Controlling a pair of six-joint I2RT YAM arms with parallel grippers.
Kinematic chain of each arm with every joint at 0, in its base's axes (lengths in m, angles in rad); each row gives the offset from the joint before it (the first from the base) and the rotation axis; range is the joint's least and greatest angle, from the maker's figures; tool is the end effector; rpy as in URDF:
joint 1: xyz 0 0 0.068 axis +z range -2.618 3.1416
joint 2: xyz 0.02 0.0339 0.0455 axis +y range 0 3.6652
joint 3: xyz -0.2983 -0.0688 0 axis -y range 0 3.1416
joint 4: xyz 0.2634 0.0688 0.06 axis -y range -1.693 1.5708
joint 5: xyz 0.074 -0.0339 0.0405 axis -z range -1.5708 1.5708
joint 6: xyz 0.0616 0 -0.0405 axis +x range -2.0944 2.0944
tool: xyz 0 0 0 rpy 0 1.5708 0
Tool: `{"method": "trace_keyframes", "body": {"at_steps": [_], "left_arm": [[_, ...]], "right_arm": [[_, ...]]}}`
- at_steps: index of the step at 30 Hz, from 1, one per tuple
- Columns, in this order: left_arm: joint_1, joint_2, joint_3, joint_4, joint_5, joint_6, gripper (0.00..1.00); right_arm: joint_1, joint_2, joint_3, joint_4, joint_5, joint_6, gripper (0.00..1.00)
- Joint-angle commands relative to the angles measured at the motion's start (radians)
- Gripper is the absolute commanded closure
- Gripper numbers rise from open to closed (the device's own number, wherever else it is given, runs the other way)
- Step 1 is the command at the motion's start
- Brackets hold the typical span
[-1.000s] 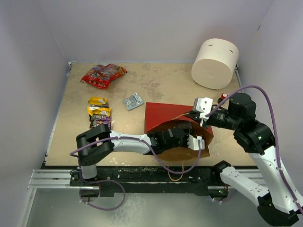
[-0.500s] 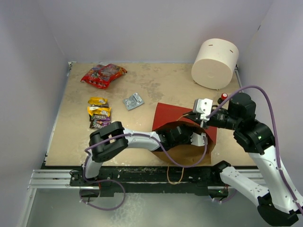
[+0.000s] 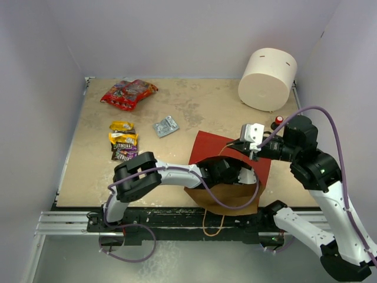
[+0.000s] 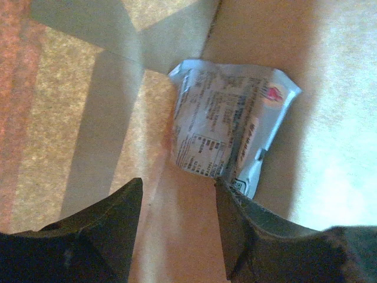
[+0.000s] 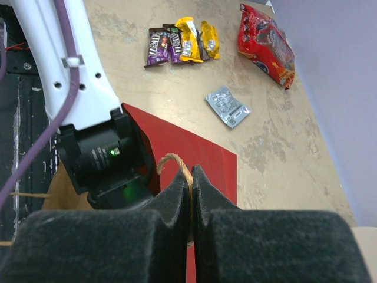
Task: Take the snacks out of the paper bag
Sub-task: Take out the snack from the paper bag.
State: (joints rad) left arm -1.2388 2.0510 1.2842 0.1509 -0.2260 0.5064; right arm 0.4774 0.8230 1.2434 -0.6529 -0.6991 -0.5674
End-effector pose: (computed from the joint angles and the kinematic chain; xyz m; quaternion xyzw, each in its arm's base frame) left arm 0.1755 -0.4668 0.1611 0.6427 0.6070 -0.0700 0.4622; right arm 0.1159 0.1046 0.4666 -0.5518 0.5326 0.2421 0.5943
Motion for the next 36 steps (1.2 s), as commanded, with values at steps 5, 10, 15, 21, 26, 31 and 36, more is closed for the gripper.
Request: {"method": "trace_keyframes", "body": {"at_steps": [5, 10, 15, 21, 26, 31, 36], "left_arm": [[-0.016, -0.171, -0.073, -0.021, 0.195, -0.070, 0.40], [-0.023, -0.182, -0.059, -0.020, 0.236, -0.065, 0.37], [-0.033, -0.151, -0.010, -0.046, 0.224, -0.071, 0.36], [-0.036, -0.077, 0.044, -0.056, 0.180, -0.118, 0.34], [-0.045, -0.004, 0.093, -0.045, 0.151, -0.120, 0.34], [-0.041, 0.125, 0.193, -0.088, -0.065, -0.149, 0.49], [-0.032, 0.157, 0.230, -0.115, -0.170, -0.147, 0.78]], "right_arm": [[0.000, 0.011, 0.026, 0.051, -0.038, 0.018, 1.00], [0.000, 0.014, 0.035, 0.043, -0.040, 0.013, 1.00], [0.000, 0.018, 0.042, 0.034, -0.042, 0.008, 1.00], [0.000, 0.015, 0.039, 0.039, -0.049, 0.012, 1.00], [0.000, 0.013, 0.033, 0.047, -0.061, 0.018, 1.00], [0.000, 0.011, 0.036, 0.052, -0.066, 0.025, 1.00], [0.000, -0.005, 0.038, 0.050, -0.059, 0.034, 1.00]]}}
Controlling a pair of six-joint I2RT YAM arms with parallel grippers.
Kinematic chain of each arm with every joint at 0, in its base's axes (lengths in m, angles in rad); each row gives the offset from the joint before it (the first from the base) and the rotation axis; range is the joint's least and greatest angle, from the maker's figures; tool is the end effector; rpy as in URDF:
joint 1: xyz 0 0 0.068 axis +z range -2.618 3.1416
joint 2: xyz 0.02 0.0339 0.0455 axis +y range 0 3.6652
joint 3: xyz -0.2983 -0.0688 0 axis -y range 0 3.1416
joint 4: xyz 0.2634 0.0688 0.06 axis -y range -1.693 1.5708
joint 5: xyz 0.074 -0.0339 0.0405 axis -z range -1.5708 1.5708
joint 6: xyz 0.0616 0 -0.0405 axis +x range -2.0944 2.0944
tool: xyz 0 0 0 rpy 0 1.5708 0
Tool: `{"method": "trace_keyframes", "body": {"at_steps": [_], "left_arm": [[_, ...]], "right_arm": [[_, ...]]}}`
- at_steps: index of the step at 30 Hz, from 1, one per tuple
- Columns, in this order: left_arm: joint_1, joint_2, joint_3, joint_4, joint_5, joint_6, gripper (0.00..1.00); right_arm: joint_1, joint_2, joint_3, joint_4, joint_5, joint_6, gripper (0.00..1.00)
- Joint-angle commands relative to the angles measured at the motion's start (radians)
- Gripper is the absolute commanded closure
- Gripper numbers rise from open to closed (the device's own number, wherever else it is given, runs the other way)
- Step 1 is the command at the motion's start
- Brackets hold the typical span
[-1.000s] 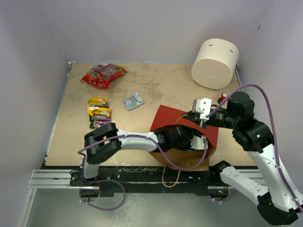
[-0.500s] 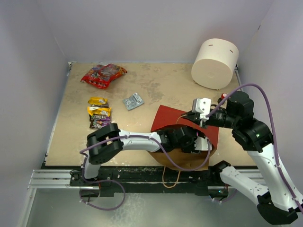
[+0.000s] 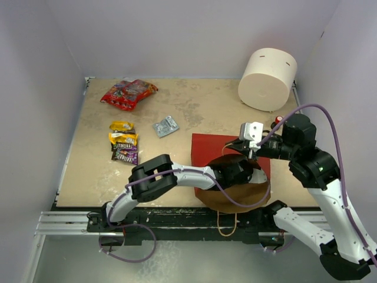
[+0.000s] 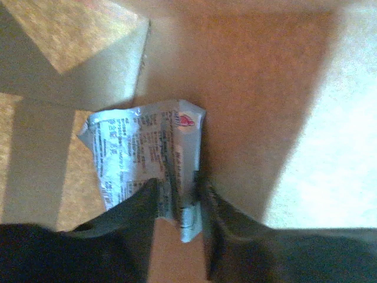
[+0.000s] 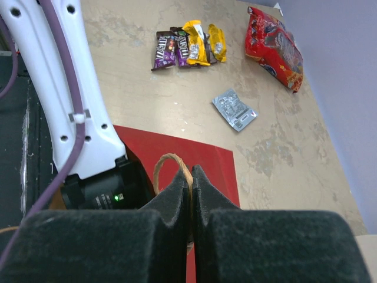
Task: Take the snacks out of the paper bag
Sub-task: Take out the snack from the paper bag.
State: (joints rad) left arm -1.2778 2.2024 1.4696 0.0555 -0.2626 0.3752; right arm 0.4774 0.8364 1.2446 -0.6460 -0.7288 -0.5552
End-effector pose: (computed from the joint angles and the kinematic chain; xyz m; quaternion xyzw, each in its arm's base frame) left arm 0.1701 -0.5086 0.1390 0.6193 0.6473 -0.0806 0.4369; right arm 0.1185 0.1075 0.4663 -0.5542 0.5299 0.2574 0.5881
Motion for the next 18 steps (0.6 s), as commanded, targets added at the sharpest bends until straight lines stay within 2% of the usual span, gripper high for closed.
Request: {"method": "trace_keyframes", "body": {"at_steps": [1, 4, 7, 13, 18], "left_arm": [[0.009, 0.005, 0.044, -0.025, -0.145, -0.014, 0.83], [0.017, -0.016, 0.038, -0.045, -0.136, -0.015, 0.94], [0.017, -0.050, 0.023, -0.064, -0.107, -0.010, 1.00], [0.003, -0.190, -0.068, -0.083, 0.005, -0.053, 1.00], [-0.032, -0.354, -0.166, -0.105, 0.153, -0.101, 1.00]], "right_arm": [[0.000, -0.021, 0.036, 0.044, -0.026, 0.025, 1.00], [0.000, -0.030, 0.030, 0.048, -0.020, 0.035, 1.00], [0.000, -0.043, 0.015, 0.063, 0.002, 0.051, 1.00], [0.000, -0.085, -0.024, 0.147, 0.127, 0.131, 1.00], [0.000, -0.087, -0.036, 0.218, 0.221, 0.223, 1.00]]}}
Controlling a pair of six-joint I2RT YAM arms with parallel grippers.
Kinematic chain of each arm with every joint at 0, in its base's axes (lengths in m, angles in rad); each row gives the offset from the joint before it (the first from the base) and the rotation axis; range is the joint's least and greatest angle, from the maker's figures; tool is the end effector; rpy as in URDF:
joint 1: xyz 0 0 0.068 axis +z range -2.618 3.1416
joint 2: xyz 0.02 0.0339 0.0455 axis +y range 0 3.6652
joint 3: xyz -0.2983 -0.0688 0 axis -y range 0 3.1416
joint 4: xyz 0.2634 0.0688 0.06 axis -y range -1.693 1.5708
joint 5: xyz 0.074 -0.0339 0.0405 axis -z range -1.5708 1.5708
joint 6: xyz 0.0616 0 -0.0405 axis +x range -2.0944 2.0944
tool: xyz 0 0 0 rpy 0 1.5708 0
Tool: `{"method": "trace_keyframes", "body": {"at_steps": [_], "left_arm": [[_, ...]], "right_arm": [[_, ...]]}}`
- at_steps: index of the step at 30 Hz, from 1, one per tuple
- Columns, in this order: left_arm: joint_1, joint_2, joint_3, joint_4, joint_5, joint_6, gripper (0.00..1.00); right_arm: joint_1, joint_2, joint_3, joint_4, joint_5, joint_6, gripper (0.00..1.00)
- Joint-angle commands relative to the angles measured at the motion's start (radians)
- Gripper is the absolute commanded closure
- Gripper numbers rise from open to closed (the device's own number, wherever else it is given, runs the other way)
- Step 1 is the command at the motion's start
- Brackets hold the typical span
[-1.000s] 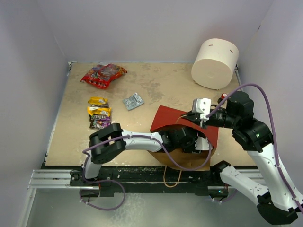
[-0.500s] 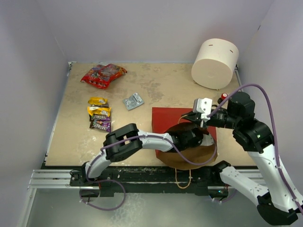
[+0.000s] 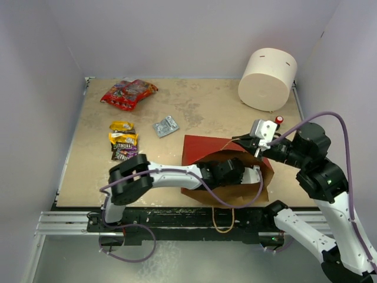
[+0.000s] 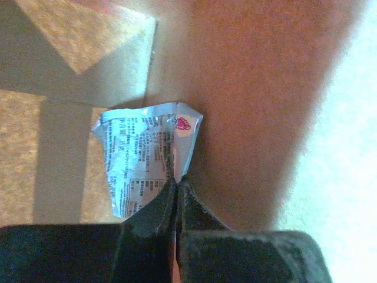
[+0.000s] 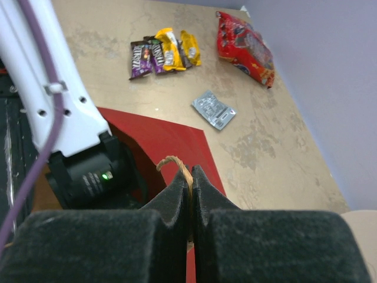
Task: Take the snacks out of the paper bag
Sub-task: Take out the snack from the paper bag.
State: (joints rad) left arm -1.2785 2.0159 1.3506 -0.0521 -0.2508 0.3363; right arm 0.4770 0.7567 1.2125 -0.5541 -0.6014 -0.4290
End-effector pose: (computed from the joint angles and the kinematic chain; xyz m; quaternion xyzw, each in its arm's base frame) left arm 0.1568 -0.4681 0.1795 0.6168 0.6618 -0.0849 0.4176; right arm 0.1061 0.0940 0.4759 -0.4886 0.5493 0.2348 0.6359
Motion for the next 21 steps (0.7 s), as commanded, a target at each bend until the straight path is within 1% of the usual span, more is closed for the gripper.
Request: {"method": "trace_keyframes", "body": {"at_steps": [1, 3, 7, 12, 15, 19, 21], "left_arm": [[-0.039, -0.214, -0.068, 0.008, 0.172, -0.078, 1.00], [-0.048, -0.275, -0.100, 0.004, 0.215, -0.108, 1.00], [-0.072, -0.364, -0.131, -0.037, 0.223, -0.149, 1.00], [-0.077, -0.453, -0.136, -0.072, 0.300, -0.148, 1.00], [-0.077, -0.523, -0.134, -0.074, 0.331, -0.145, 1.00], [-0.078, -0.627, -0.108, -0.076, 0.345, -0.153, 1.00], [-0.077, -0.687, -0.100, -0.069, 0.318, -0.168, 1.00]], "right_arm": [[0.000, -0.006, -0.004, 0.136, 0.115, 0.110, 1.00], [0.000, -0.001, -0.004, 0.152, 0.139, 0.130, 1.00], [0.000, 0.017, -0.002, 0.158, 0.128, 0.139, 1.00], [0.000, 0.032, -0.012, 0.159, 0.116, 0.145, 1.00], [0.000, 0.036, -0.010, 0.169, 0.140, 0.156, 1.00], [0.000, 0.051, 0.004, 0.170, 0.178, 0.199, 1.00], [0.000, 0.065, 0.010, 0.175, 0.193, 0.242, 1.00]]}}
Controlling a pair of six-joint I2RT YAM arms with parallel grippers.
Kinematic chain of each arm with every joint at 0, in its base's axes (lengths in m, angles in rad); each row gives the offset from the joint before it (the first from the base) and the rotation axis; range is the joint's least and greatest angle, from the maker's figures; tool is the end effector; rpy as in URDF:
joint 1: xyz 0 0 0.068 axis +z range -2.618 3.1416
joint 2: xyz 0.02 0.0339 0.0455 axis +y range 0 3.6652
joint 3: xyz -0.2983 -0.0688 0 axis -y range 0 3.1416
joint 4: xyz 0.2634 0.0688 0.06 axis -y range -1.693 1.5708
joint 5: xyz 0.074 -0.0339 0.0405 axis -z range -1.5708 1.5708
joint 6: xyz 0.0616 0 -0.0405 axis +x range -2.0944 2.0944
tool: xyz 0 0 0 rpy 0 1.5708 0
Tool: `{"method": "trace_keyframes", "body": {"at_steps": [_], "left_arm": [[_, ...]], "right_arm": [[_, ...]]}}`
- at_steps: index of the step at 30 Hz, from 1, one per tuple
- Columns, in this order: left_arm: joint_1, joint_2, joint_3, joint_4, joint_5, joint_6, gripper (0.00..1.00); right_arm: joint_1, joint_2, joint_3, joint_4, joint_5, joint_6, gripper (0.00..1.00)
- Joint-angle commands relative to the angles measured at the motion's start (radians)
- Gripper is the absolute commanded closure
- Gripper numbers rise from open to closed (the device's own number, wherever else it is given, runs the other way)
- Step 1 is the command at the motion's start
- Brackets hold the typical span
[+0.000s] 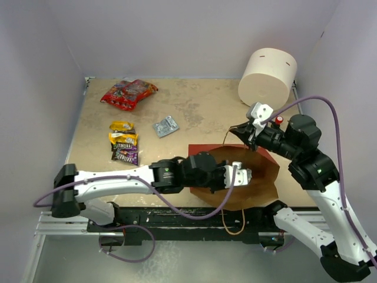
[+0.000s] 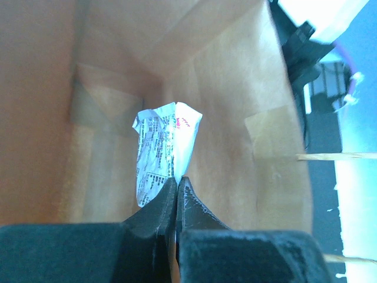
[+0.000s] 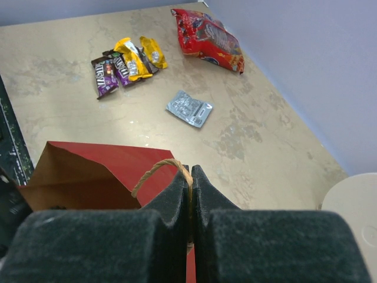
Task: Take the snacks out of the paper bag
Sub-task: Take out the snack from the paper bag, then adjust the paper bag at the center of the board.
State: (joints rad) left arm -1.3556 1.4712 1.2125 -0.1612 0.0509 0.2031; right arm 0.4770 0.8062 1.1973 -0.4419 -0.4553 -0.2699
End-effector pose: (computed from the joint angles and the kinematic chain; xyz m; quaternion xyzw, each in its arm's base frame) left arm 0.0790 -0.3759 0.3457 0.5993 0.5869 -0.3143 0.4445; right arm 0.1326 0.0990 0.4781 -0.4024 0.6007 0.2321 0.6506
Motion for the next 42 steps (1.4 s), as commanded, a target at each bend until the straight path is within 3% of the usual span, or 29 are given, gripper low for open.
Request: {"method": "trace_keyframes", "body": {"at_steps": [1, 6, 11, 14, 20, 26, 31, 37, 42], "left_arm": [[0.000, -0.168, 0.042, 0.037, -0.003, -0.036, 1.00], [0.001, -0.277, 0.073, -0.014, -0.107, -0.033, 1.00], [0.003, -0.357, 0.093, -0.027, -0.313, -0.031, 1.00], [0.007, -0.379, 0.126, -0.030, -0.438, -0.026, 1.00], [0.020, -0.378, 0.212, -0.087, -0.530, -0.021, 1.00], [0.024, -0.401, 0.248, -0.138, -0.590, -0.080, 1.00], [0.024, -0.413, 0.297, -0.208, -0.626, -0.116, 1.00], [0.024, -0.436, 0.326, -0.258, -0.693, -0.160, 1.00], [0.025, -0.449, 0.332, -0.268, -0.743, -0.226, 1.00]], "right_arm": [[0.000, 0.020, 0.029, 0.060, 0.059, 0.102, 1.00], [0.000, 0.037, 0.053, 0.078, 0.154, 0.191, 1.00], [0.000, 0.043, 0.065, 0.056, 0.321, 0.349, 1.00], [0.000, 0.057, 0.056, 0.058, 0.461, 0.337, 1.00], [0.000, 0.088, 0.001, 0.128, 0.669, 0.246, 1.00], [-0.037, 0.147, -0.005, 0.148, 0.668, 0.202, 1.00], [-0.054, 0.171, 0.071, 0.100, 0.515, 0.223, 1.00], [-0.054, 0.177, 0.212, -0.062, 0.568, 0.492, 1.00], [-0.054, 0.163, 0.251, 0.020, 0.510, 0.657, 1.00]]}}
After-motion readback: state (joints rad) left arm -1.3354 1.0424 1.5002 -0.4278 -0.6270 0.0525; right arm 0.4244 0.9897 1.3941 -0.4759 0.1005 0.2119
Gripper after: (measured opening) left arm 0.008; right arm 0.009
